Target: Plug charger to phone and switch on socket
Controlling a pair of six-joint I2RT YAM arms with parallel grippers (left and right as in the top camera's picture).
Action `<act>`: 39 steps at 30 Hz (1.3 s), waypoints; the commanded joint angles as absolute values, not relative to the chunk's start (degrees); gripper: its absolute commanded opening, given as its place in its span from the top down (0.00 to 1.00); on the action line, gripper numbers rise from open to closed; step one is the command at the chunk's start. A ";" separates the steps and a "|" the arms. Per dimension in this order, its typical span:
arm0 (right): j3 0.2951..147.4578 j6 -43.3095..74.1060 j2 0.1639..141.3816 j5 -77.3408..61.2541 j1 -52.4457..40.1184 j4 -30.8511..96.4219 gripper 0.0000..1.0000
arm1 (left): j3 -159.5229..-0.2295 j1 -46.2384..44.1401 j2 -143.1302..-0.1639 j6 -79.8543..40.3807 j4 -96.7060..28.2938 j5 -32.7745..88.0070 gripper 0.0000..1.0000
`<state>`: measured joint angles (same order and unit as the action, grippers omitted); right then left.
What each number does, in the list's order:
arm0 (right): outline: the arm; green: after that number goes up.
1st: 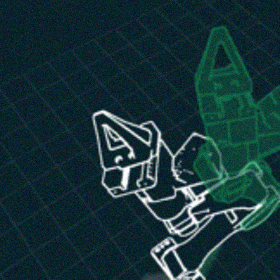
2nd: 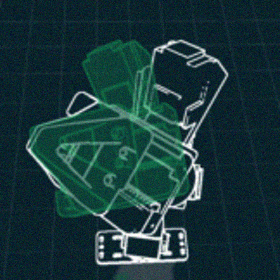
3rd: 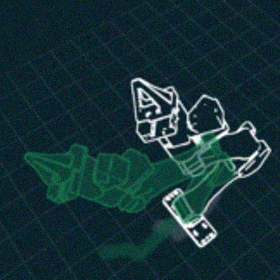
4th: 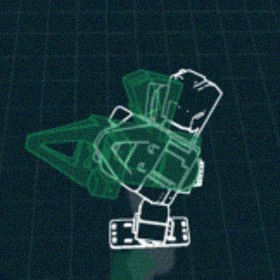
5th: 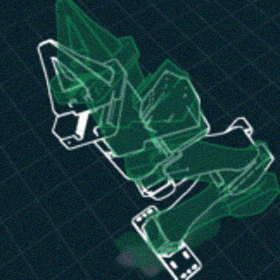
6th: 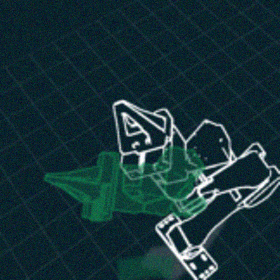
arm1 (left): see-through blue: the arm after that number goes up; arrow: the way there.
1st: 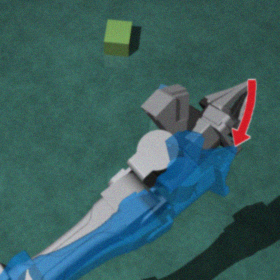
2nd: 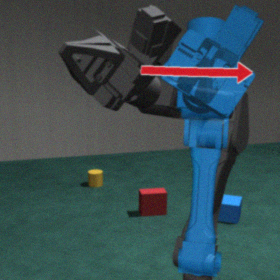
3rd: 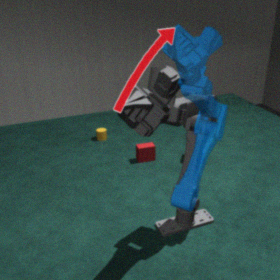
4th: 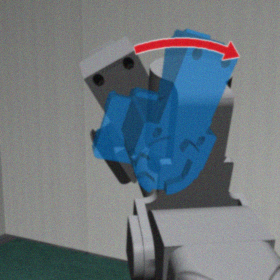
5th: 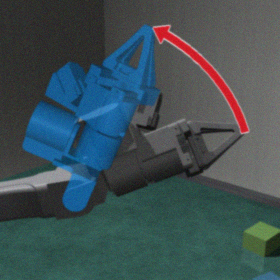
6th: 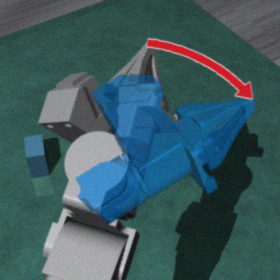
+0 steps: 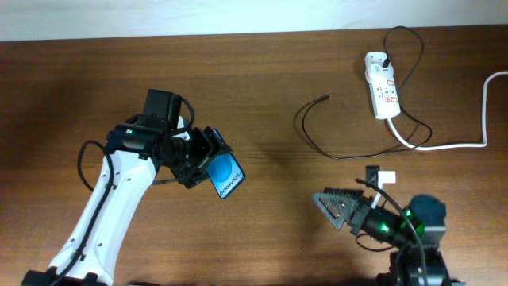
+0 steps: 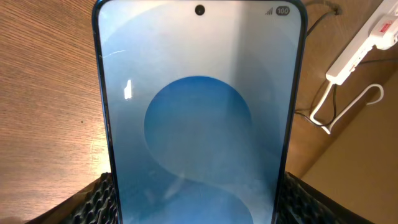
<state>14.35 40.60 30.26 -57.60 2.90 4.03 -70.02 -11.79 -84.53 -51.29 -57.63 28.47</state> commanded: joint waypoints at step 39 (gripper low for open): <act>19.75 48.75 80.66 -13.21 -40.53 -59.88 0.02 | -70.19 -12.01 -83.77 -56.42 -51.94 24.14 0.60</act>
<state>19.40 47.00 78.39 -14.83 -38.46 -57.95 -69.89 -11.79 -84.53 -55.68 -52.88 23.66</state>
